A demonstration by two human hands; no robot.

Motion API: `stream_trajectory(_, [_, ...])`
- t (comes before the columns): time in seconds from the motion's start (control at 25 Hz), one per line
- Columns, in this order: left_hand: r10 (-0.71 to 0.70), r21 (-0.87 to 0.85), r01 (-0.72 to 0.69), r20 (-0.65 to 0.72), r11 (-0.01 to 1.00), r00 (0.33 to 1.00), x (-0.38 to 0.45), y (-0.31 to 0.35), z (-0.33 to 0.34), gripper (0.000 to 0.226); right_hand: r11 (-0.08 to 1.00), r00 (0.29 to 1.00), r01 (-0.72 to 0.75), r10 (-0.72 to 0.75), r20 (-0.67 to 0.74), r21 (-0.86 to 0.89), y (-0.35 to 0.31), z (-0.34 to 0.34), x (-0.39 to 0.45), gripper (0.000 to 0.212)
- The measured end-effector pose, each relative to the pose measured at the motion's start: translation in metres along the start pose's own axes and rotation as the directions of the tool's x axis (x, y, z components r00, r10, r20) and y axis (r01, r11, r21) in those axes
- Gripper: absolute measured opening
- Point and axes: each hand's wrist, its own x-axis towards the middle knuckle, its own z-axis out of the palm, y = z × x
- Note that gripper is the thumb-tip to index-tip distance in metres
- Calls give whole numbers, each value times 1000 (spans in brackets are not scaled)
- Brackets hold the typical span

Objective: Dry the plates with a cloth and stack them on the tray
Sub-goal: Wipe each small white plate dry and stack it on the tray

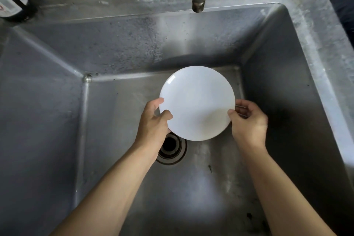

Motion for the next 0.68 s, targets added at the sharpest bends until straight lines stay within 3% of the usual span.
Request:
stream_trajectory(0.32, [64, -33, -68, -97, 997, 993, -69, -6, -47, 46, 999, 994, 39, -37, 105, -16, -30, -25, -71, 23])
stream_trajectory(0.68, [-86, -71, 70, -255, 995, 963, -138, -26, -97, 38, 971, 971, 91, -38, 234, -220, -64, -26, -141, 26])
